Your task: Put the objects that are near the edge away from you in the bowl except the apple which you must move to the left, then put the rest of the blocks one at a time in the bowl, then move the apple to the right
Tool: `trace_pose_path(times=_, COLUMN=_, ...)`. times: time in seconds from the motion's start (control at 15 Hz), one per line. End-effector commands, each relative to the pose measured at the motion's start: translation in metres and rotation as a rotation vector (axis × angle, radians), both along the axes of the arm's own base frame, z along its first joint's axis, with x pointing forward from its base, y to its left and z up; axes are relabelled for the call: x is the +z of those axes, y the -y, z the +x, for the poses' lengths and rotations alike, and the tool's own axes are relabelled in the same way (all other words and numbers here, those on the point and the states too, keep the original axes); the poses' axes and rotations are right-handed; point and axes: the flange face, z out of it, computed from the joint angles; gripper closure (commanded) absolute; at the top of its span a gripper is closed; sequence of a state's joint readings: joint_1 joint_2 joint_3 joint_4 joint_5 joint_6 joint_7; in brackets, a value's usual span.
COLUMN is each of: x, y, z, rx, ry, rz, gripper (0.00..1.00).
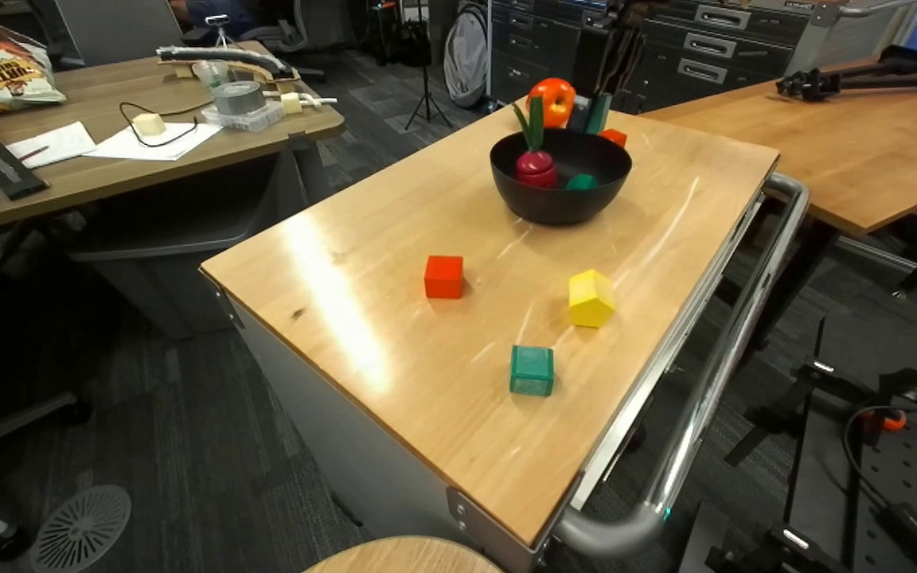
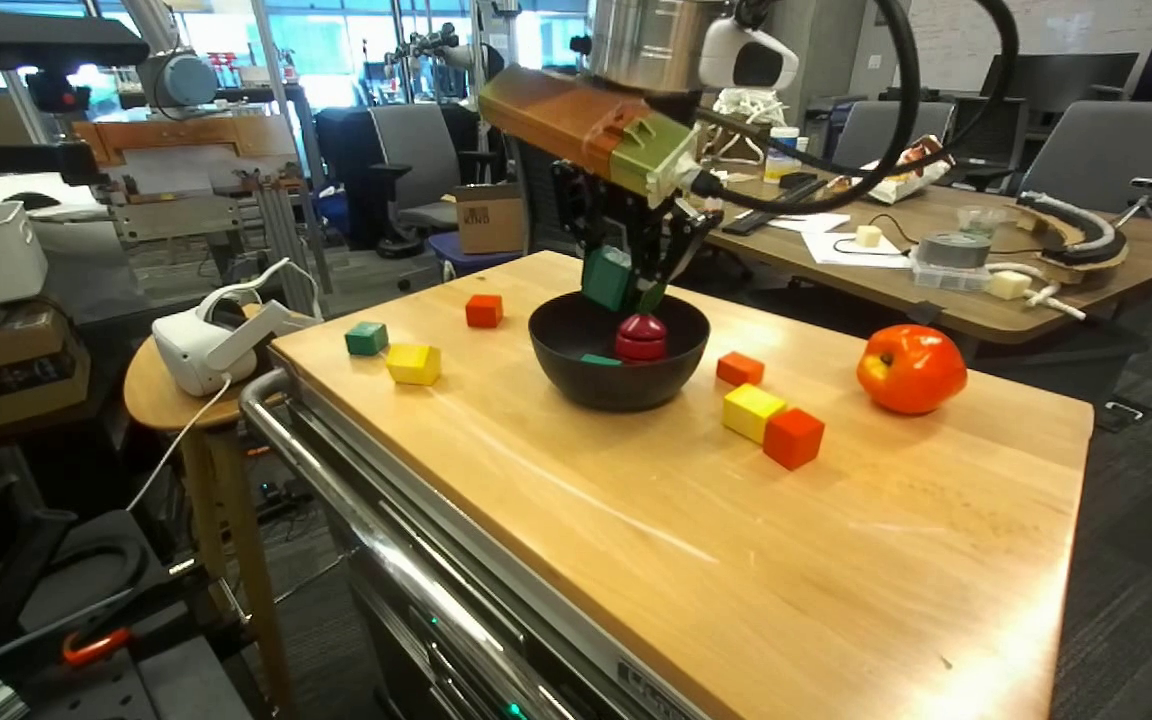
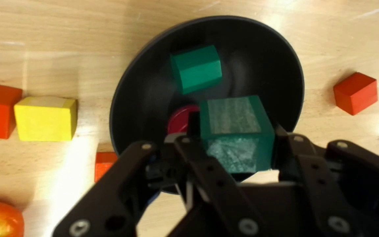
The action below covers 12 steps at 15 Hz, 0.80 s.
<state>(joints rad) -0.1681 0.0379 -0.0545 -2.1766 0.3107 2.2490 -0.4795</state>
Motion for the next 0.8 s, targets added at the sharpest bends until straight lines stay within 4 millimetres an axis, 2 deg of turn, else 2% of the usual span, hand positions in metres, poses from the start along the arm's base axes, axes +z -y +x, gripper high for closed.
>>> trace_pose_path(times=0.0, x=-0.010, y=-0.003, z=0.007, rx=-0.003, ry=0.064, rz=-0.035, gripper=0.80)
trace_pose_path(times=0.47, x=-0.034, y=0.000, z=0.014, rx=-0.003, ry=0.002, rz=-0.074, gripper=0.80)
trace_pose_path(times=0.53, x=-0.035, y=0.001, z=0.015, rx=-0.011, ry=-0.003, rz=-0.065, gripper=0.75)
trace_pose_path(times=0.6, x=-0.035, y=0.002, z=0.016, rx=-0.020, ry=-0.004, rz=-0.059, gripper=0.36)
trace_pose_path(times=0.73, x=-0.023, y=0.007, z=0.023, rx=-0.042, ry=0.026, rz=-0.061, gripper=0.22)
